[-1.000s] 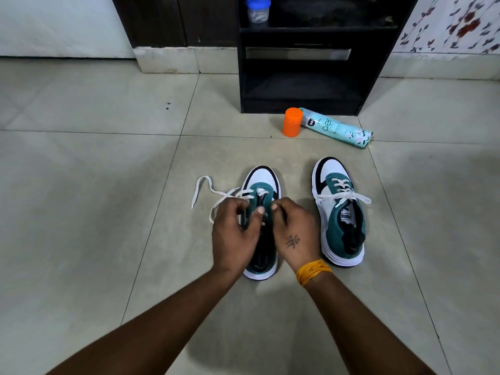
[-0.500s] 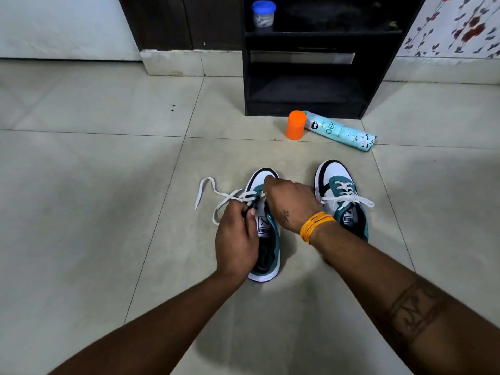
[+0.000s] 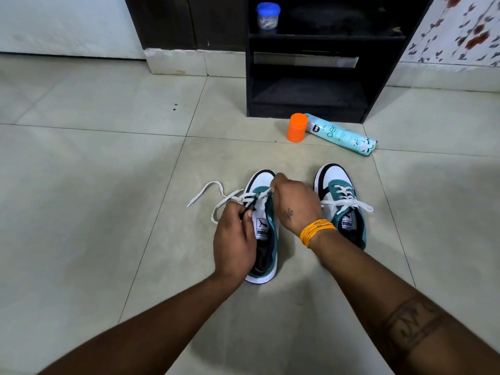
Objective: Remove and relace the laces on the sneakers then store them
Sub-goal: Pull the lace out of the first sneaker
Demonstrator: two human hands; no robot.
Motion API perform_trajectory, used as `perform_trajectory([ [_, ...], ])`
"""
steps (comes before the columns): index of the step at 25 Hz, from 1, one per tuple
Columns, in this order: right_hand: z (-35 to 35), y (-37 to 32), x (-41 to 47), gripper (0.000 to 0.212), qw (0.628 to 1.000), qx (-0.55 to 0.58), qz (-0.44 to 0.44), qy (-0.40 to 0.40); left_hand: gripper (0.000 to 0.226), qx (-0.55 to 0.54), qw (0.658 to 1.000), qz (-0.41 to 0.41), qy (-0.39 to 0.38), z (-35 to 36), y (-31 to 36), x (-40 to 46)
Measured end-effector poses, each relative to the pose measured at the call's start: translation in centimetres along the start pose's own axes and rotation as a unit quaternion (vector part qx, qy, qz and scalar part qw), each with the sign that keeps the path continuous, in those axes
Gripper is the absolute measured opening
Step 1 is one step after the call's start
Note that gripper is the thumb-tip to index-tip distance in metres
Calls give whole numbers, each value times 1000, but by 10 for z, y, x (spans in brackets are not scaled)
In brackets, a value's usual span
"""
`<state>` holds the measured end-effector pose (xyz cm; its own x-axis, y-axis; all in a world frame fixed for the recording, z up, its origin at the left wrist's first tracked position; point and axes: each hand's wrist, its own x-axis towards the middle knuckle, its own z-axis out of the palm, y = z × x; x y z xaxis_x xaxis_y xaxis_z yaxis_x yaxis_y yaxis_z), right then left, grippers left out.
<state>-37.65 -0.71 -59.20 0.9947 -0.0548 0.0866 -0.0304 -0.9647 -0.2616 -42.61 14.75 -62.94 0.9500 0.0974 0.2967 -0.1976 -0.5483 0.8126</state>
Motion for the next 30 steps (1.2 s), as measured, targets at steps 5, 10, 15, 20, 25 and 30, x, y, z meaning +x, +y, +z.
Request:
perform_trajectory([
  [5,6,9,-7,20,951,263,159,37,9,12,1000,4,-3,-1,-1,1],
  [10,-5,4,-22,36,995,78,-68,10,10,12,1000,-4,0,-1,2,-1],
  [15,-7,1,-24,19,990,91,-99,31,10,14,1000,-4,-2,-1,4,0],
  [20,0,1,-25,13,878,465,107,34,9,16,1000,-19,2,0,6,-2],
  [25,2,-4,-42,25,809,515,268,91,10,33,999,-14,-4,-1,8,-1],
  [30,-6,-9,-42,37,986,41,-52,151,10,45,999,-9,-7,-1,9,1],
])
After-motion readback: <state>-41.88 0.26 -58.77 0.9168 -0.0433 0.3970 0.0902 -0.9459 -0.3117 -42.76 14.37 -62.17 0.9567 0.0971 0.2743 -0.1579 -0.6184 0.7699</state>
